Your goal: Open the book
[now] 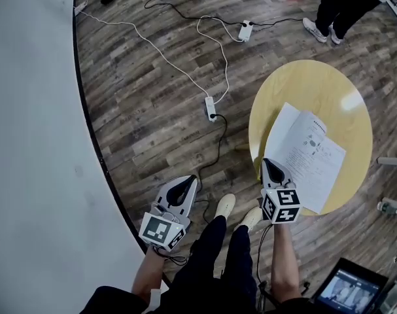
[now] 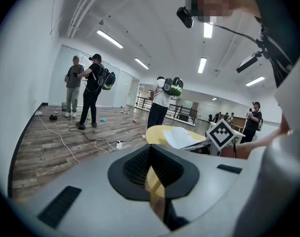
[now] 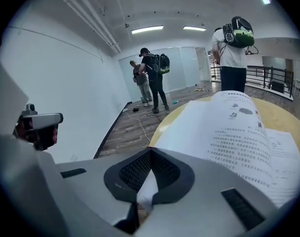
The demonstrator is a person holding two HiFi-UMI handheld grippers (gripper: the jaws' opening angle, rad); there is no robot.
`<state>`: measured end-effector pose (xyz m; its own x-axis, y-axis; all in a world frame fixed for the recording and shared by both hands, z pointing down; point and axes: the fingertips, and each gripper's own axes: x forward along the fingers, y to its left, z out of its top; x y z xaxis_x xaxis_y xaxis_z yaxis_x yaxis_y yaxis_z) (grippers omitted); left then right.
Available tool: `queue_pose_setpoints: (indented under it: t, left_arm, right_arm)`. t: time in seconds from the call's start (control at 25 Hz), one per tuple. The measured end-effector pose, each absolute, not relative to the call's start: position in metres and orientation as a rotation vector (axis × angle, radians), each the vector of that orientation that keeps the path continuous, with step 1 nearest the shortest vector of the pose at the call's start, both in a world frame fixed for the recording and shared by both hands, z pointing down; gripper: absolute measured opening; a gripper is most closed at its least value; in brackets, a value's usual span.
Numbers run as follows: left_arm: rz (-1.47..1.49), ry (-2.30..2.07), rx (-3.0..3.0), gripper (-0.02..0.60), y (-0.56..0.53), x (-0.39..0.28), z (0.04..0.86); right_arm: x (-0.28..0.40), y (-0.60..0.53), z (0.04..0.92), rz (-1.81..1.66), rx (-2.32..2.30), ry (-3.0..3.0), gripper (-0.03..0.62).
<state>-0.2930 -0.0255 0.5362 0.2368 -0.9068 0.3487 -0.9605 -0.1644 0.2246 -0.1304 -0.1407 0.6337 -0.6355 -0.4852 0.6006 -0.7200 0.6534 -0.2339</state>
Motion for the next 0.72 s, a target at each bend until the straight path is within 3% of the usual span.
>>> queue_pose_setpoints:
  t: [0.36, 0.72]
  left_arm:
    - [0.149, -1.744, 2.03, -0.003, -0.016, -0.312, 0.561]
    - [0.147, -1.722, 2.126, -0.003, -0.03, -0.273, 0.52]
  right_arm:
    - [-0.164, -0.136, 0.643, 0.588, 0.855, -2.374, 0.008]
    - [-0.141, -0.134, 0.598, 0.677, 0.933, -2.448, 0.008]
